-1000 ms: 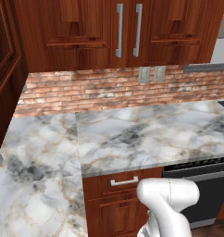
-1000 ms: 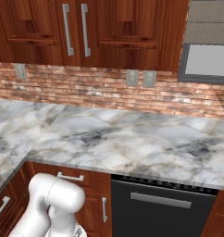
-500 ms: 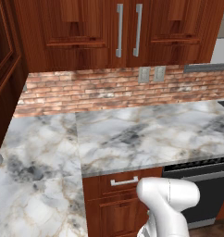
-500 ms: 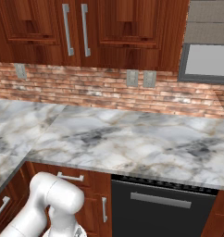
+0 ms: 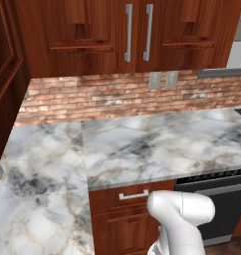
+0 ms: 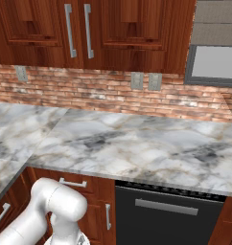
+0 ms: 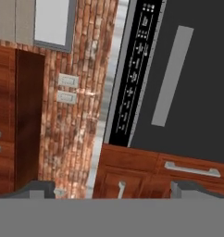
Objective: Open the dishwasher door and pull out the top rack.
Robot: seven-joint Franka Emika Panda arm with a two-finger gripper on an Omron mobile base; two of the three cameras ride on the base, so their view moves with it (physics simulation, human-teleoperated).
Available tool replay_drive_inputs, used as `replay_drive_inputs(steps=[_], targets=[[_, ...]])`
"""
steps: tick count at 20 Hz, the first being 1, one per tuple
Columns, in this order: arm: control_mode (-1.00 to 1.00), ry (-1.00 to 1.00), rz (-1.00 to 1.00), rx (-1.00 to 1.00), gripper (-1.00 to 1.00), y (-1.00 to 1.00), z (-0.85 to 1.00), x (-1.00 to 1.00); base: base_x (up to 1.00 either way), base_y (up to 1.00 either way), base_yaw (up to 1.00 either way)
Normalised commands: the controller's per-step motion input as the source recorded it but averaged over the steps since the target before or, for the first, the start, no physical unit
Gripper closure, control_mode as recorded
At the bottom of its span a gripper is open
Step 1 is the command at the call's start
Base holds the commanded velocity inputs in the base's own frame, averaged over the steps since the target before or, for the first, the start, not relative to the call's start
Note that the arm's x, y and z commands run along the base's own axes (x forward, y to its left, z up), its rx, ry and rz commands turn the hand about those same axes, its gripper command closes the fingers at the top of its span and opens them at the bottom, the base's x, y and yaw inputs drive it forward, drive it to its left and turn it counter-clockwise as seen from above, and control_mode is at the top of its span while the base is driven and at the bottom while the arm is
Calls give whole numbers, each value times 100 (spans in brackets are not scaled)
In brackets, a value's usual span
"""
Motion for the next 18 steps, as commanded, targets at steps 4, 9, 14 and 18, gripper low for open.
replay_drive_inputs(steps=[4, 9, 14, 18], targets=[[-100, 1, 0, 1, -100, -5, -13, 18, 0, 0, 0], [-100, 1, 0, 1, -100, -3, -16, 20, 0, 0, 0], [-100, 0, 0, 1, -100, 0, -15, 24, 0, 0, 0], [-100, 0, 0, 1, -100, -1, -10, 26, 0, 0, 0]])
